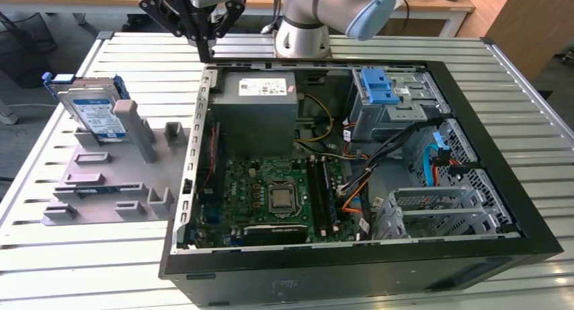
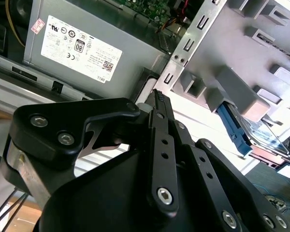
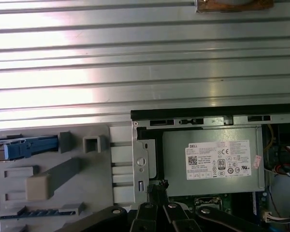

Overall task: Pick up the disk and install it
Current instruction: 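Reach for the disk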

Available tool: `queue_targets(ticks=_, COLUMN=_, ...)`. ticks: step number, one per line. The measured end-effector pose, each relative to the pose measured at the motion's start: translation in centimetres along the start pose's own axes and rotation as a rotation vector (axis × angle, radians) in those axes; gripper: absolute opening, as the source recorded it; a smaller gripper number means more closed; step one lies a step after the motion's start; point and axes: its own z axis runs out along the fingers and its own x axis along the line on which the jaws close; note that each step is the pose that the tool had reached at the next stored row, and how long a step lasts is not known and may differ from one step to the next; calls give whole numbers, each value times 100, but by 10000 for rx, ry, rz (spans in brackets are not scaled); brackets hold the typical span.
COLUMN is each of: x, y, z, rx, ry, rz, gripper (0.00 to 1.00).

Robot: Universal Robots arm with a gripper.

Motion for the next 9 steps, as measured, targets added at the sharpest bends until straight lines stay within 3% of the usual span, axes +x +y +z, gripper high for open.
queue_targets(ticks=9, x=38, y=0, z=0, rx=0, ry=0, rz=-1, gripper=11)
